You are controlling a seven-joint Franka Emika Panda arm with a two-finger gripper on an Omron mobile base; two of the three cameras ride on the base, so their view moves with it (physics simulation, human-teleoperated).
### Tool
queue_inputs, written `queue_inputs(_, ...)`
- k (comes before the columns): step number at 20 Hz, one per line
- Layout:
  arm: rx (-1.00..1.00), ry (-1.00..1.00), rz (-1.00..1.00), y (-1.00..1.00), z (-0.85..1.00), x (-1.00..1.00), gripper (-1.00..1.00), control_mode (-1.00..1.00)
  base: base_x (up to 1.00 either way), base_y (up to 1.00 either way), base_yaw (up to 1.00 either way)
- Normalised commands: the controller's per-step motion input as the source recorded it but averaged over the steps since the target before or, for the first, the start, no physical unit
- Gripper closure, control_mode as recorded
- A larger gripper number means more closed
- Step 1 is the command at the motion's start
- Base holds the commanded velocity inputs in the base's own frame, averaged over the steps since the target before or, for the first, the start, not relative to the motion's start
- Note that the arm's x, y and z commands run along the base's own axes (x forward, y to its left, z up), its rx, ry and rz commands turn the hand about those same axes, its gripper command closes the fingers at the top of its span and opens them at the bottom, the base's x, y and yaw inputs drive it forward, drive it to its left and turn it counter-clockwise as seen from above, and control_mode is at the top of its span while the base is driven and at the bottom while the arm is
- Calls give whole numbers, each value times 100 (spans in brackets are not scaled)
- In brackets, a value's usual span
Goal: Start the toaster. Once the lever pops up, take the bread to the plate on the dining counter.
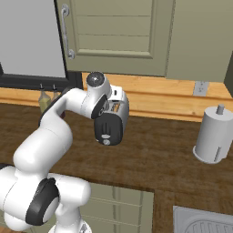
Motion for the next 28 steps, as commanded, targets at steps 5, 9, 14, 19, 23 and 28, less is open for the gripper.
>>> queue_inputs(5,0,0,0,0,0,0,-100,-100,0,0,0)
queue_inputs(9,0,0,0,0,0,0,-100,-100,0,0,0)
queue_inputs(14,0,0,0,0,0,0,-100,-100,0,0,0)
queue_inputs(19,0,0,0,0,0,0,-100,-100,0,0,0)
queue_inputs(23,0,0,0,0,0,0,-100,-100,0,0,0)
queue_inputs(28,0,0,0,0,0,0,-100,-100,0,0,0)
